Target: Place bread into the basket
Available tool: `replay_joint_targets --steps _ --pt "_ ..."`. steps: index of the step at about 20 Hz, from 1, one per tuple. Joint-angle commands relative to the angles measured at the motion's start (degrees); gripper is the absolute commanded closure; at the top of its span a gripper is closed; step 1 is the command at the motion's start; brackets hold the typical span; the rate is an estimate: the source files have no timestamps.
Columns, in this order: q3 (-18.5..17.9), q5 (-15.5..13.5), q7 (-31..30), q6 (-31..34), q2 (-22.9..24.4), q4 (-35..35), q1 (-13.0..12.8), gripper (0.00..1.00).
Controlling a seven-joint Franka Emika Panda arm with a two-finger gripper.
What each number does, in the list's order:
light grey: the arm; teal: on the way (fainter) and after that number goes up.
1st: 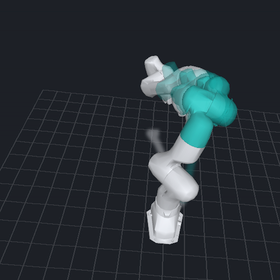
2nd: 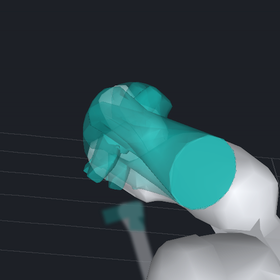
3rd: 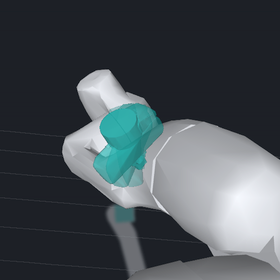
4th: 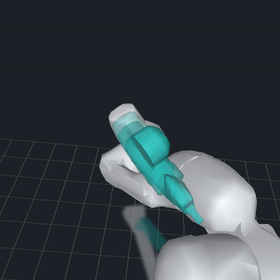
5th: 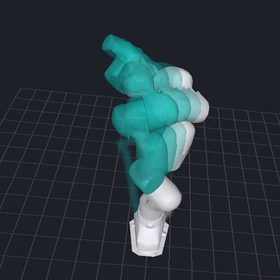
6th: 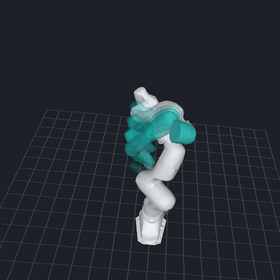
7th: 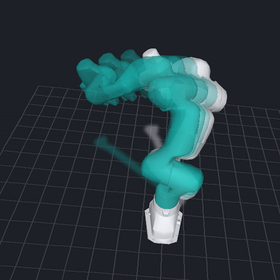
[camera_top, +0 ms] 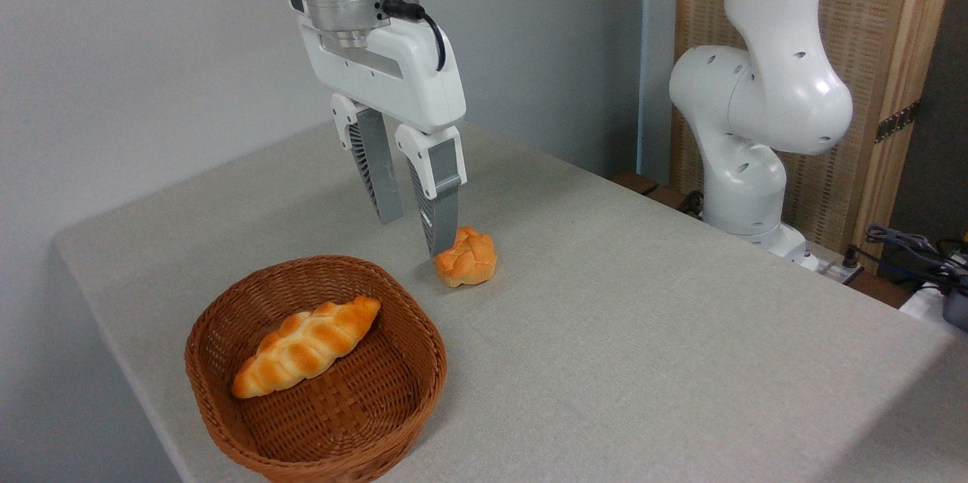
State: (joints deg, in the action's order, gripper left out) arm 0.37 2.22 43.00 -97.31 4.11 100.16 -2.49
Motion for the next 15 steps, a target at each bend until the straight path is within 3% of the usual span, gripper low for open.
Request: replay_joint_targets --steps 1,6,15 --pt "-0.3 -1.2 -2.0 1.6 1.2 1.0 -0.1 0.0" --pt "-0.5 -3.4 -5.6 1.5 1.1 0.9 0.0 0.0" --pt "-0.3 -3.4 -6.0 1.8 1.2 0.3 -0.3 0.0"
